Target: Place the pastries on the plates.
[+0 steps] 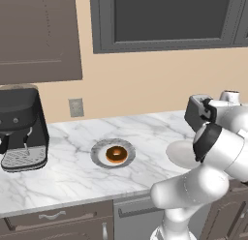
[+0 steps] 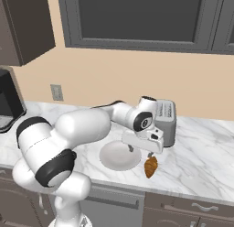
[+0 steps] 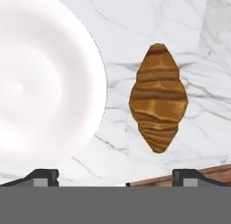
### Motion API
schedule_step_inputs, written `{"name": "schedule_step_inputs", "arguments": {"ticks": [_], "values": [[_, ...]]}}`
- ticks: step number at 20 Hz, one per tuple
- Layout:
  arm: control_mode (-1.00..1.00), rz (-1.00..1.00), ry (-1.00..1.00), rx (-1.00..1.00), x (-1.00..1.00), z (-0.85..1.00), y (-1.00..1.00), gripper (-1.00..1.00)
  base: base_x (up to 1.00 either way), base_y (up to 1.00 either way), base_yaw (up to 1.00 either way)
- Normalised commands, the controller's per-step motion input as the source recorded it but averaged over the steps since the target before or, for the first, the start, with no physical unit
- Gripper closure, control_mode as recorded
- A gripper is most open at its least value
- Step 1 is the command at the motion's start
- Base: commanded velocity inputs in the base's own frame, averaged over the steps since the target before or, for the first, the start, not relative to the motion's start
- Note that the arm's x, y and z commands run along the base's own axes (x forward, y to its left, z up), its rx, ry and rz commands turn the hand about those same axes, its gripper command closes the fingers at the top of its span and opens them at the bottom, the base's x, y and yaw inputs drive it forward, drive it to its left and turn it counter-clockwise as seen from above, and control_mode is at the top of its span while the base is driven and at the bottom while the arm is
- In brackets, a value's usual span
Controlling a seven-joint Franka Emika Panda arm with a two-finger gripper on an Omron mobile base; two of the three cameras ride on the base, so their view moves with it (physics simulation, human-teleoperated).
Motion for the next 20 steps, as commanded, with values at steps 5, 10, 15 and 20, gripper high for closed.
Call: {"name": "schedule_step_inputs", "arguments": {"ticks": [5,10,15,20], "values": [[-1.00,0.00,0.00,-0.04,0.00,-0.02,-0.25,-1.00,0.00,0.00,0.00],[-1.00,0.00,-0.01,-0.03,-0.01,-0.17,-0.09,-1.00,0.00,0.00,0.00],[-1.00,0.00,-0.01,0.00,-0.01,-0.28,-0.14,-1.00,0.00,0.00,0.00],[-1.00,0.00,-0.01,0.00,0.00,-0.17,-0.20,-1.00,0.00,0.00,0.00]]}}
